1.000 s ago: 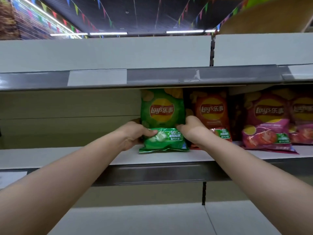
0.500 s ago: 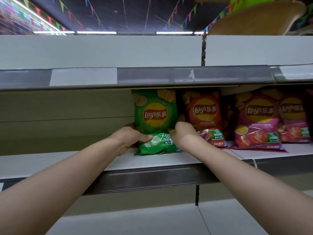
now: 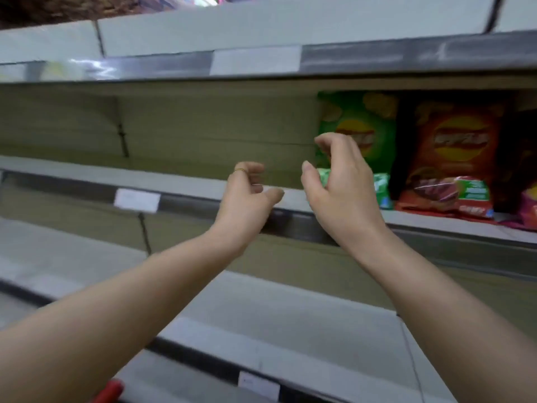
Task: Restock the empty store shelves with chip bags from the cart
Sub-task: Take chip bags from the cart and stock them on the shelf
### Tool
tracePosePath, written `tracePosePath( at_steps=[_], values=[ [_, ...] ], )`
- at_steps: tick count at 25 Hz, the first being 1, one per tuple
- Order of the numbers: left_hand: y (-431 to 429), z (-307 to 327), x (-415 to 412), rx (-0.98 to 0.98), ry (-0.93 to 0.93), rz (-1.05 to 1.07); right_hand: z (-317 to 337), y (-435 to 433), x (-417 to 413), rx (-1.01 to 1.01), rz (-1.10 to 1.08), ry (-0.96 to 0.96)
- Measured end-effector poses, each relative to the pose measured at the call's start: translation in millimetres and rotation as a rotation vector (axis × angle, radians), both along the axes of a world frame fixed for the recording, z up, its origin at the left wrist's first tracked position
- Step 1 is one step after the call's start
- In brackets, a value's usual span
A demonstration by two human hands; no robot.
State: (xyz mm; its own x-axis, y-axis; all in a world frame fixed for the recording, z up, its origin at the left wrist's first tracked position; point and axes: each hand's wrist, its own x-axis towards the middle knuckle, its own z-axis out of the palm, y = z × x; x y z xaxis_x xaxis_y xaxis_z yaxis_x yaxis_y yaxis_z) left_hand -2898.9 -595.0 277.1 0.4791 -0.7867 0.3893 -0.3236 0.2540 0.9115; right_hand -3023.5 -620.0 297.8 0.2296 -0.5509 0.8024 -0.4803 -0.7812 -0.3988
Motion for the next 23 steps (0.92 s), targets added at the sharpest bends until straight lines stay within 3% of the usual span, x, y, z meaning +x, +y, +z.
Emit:
tracePosePath(
  at_steps=[11, 15, 19, 23],
  values=[
    [167.9, -38.3, 151.7, 0.038, 0.052, 0.42, -27.9, 103.9, 191.4, 0.104, 0.608, -0.008],
    [229.3, -63.8, 222.9, 0.101, 0.151, 0.545, -45.0, 147.9, 276.6, 0.208, 0.767, 0.022],
    [295.0, -109.5, 291.1, 0.227, 0.321, 0.677, -99.2, 194.5, 363.5, 0.366, 0.884, 0.133],
    [347.8, -168.0, 343.7, 0.356, 0.503, 0.793, -162.6, 232.1, 426.4, 0.527, 0.946, 0.379]
  ],
)
